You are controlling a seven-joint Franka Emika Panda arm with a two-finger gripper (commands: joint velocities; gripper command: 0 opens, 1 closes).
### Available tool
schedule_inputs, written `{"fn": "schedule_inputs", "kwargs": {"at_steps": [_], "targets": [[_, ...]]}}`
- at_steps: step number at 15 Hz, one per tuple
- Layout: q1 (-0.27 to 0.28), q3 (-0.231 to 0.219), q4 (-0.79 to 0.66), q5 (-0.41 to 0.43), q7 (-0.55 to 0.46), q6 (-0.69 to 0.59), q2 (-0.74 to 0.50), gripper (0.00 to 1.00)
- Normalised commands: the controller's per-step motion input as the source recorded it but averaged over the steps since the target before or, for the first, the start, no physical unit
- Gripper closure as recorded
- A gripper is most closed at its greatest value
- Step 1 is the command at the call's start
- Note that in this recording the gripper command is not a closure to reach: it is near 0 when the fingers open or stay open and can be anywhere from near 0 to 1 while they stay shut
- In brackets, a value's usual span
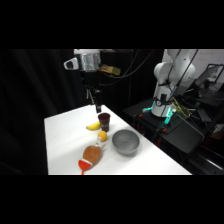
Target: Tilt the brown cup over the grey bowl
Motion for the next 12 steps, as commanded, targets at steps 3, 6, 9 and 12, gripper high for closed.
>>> {"fn": "schedule_inputs", "kwargs": {"at_steps": [3,6,9,12], "targets": [[-0.011,0.013,0.00,-0.039,0.03,-0.06,-0.02,0.00],[-0.032,-0.009,-0.12,-0.067,0.02,-0.07,-0.18,0.00],[-0.090,-0.054,-0.27,0.001,-0.06,-0.01,-0.29,0.00],[-0.120,-0.080,-0.35,0.081,-0.10,0.08,-0.30,0.00]]}}
